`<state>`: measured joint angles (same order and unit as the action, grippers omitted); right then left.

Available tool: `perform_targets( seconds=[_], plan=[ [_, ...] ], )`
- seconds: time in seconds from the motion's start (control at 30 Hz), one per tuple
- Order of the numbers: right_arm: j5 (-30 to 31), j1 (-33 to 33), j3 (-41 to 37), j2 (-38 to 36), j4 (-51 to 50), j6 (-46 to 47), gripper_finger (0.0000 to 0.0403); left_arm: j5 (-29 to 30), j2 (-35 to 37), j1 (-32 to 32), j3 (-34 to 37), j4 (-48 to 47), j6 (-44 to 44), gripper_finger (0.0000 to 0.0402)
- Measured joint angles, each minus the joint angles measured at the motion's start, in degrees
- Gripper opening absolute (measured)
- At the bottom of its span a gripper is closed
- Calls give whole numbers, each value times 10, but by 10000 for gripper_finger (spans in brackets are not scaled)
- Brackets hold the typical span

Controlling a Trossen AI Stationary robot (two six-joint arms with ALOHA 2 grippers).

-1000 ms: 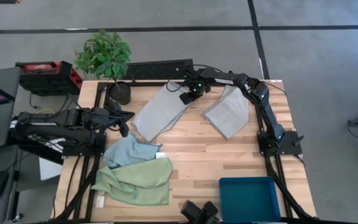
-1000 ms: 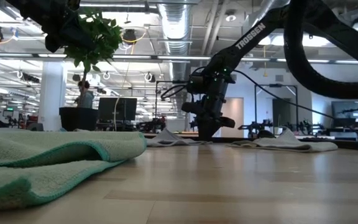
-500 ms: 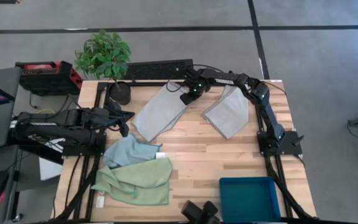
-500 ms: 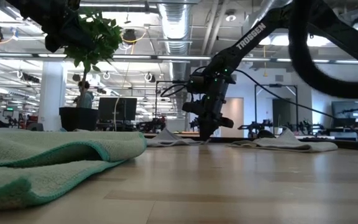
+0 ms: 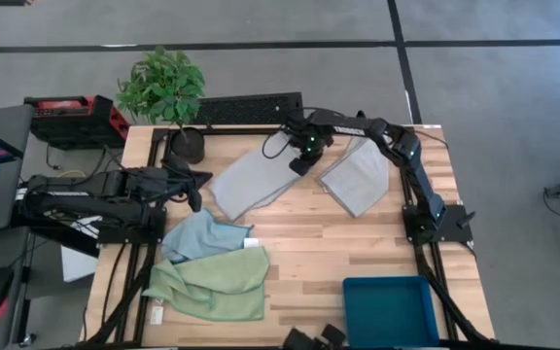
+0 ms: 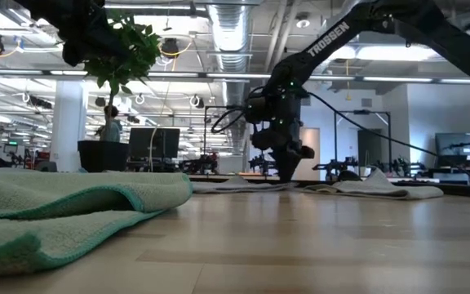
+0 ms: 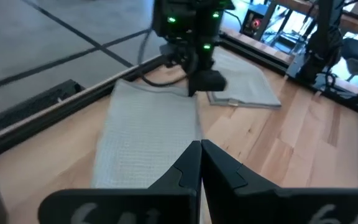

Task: Fold microfiber towels
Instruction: Fold the left gray microfiber towel

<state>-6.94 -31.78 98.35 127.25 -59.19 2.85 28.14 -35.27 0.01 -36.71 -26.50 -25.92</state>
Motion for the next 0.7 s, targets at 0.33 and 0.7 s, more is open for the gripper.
perform_targets(
  seconds=[0.33,0.7],
  plan=[
    [51,45,1,-56,-65,-28,1,-10,-41,0,5,6,-26,0],
    [58,50,1,-93,-62,-18,0,-84,-189,0,5,5,53,0]
  ],
)
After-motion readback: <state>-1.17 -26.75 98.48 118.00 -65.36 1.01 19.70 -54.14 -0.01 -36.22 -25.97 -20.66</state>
